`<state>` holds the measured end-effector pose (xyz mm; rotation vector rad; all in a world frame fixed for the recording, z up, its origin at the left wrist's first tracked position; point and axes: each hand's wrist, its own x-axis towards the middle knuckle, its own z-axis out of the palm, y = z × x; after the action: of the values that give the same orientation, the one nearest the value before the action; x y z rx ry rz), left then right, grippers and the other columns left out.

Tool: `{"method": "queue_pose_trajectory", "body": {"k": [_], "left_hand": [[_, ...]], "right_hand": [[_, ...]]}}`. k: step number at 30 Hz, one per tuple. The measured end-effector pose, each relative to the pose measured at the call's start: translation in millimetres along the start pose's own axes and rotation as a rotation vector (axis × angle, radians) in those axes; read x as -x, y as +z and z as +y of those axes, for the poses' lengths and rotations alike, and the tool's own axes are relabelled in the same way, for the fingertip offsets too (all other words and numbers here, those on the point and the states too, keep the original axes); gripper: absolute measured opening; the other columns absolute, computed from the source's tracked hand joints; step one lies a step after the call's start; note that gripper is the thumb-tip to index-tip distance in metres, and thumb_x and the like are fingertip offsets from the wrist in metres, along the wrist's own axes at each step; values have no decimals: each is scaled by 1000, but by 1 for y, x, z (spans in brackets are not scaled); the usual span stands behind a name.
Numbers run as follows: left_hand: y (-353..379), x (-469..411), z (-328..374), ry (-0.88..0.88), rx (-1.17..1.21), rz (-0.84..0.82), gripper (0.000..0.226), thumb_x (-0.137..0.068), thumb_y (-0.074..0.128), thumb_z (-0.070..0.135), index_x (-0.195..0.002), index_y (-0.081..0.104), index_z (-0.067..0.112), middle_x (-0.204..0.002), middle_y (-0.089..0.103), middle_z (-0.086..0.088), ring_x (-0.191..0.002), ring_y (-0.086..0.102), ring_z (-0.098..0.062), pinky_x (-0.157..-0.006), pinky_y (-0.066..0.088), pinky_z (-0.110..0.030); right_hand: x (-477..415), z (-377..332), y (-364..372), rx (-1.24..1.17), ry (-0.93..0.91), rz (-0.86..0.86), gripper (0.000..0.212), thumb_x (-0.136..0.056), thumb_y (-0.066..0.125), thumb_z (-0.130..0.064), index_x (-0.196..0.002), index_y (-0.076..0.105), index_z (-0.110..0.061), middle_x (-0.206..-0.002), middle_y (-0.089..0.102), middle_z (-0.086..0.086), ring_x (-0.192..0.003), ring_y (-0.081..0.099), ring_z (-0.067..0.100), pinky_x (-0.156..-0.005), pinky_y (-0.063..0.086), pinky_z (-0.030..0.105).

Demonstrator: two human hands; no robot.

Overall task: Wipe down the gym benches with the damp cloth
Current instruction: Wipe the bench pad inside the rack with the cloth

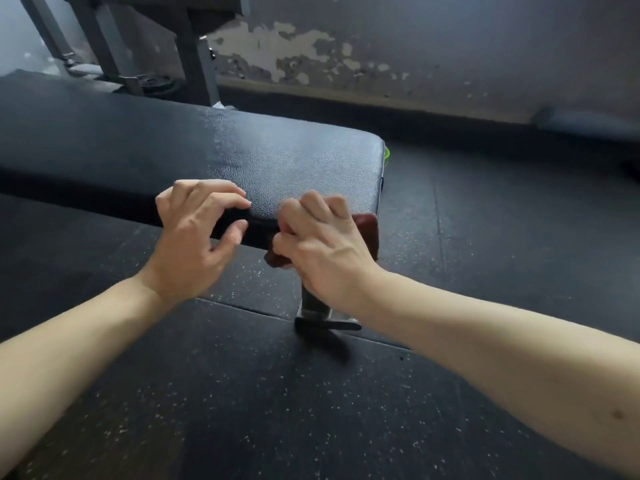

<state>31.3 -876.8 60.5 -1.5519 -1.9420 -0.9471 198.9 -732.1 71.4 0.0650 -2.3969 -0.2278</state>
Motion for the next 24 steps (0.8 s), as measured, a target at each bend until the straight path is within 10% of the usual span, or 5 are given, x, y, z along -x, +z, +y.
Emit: {"method": "queue_pose_trajectory", "body": {"k": [13,16,20,24], "left_hand": [[11,-29,61,59,25,-198,22,-92,65,35,-111,69,24,-124,59,14,-122,46,-14,-104,25,-38],[15,-35,73,50,21,-262,29,-93,63,42,-116,68,26,-127,58,16,-125,43,-12,-106,25,-39],[24,-45,88,31,-13,-368,44,-92,57,54,-128,64,29,-136,52,17,-130,36,-10,-107,20,-35],[27,-55,96,27,-66,-459,56,-90,51,63,-136,60,31,-139,49,17,-130,32,-9,-106,14,-30]], "right_hand": [[111,55,-19,-67,386,215,16,-76,92,-28,-81,78,-24,-101,67,-7,-102,50,22,-94,27,38],[108,57,-30,-332,780,305,14,-78,87,-41,-82,79,-29,-96,68,-15,-103,50,15,-92,34,39],[85,51,-33,-1070,1281,514,5,-86,81,-11,-90,78,-13,-76,73,0,-66,65,0,-63,54,17],[70,45,-16,-1246,1459,516,6,-95,73,-19,-91,77,-16,-75,77,-4,-67,67,10,-65,59,27]]}}
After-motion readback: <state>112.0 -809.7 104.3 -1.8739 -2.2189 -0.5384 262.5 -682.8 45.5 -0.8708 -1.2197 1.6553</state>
